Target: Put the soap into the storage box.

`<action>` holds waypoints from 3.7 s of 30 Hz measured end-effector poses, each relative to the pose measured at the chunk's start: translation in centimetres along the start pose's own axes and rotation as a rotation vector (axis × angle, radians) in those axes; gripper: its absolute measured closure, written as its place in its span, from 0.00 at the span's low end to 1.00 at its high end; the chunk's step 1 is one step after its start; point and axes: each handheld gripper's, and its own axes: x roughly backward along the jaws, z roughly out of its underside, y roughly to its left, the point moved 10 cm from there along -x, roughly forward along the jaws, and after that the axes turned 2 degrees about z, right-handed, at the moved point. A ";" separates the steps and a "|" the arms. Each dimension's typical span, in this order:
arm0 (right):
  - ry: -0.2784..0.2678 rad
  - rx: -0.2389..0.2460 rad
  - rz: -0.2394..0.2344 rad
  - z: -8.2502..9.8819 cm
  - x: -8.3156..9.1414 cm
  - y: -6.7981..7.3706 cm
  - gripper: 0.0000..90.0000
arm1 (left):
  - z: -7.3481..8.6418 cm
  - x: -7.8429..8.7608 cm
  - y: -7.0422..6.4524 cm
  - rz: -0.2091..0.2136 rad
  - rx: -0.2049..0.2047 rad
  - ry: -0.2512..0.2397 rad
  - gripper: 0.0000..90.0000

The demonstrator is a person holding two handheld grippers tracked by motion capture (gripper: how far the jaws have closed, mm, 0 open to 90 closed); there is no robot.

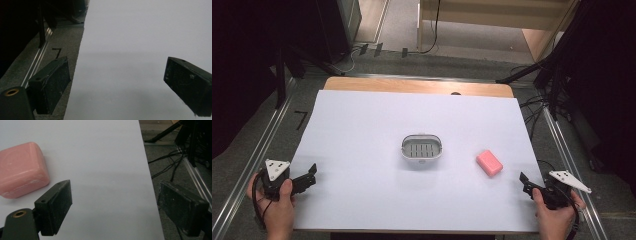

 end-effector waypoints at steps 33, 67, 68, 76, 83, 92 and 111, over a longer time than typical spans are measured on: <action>0.105 0.162 -0.221 -0.4 0.8 4.6 0.23 | 0.3 -0.4 -0.2 -0.012 -0.034 0.042 0.09; 0.265 0.237 -0.278 -0.8 -1.4 9.1 0.20 | 0.3 -0.4 -0.4 -0.021 -0.049 0.041 0.09; 0.285 0.249 -0.263 -0.8 -1.7 9.4 0.20 | 0.3 -0.4 -0.4 -0.020 -0.049 0.041 0.09; 0.305 0.249 -0.274 -1.1 -2.3 10.2 0.18 | 0.3 -0.4 -0.4 -0.021 -0.052 0.043 0.09; 0.327 0.264 -0.251 -1.9 -3.1 10.8 0.18 | 0.3 -0.4 -0.3 -0.020 -0.049 0.042 0.09; 0.350 0.278 -0.241 -2.3 -4.0 11.3 0.23 | 0.3 -0.5 -0.3 -0.018 -0.047 0.045 0.09; 0.393 0.293 -0.216 -1.9 -5.4 11.7 0.34 | 0.3 -0.5 -0.3 -0.019 -0.051 0.049 0.09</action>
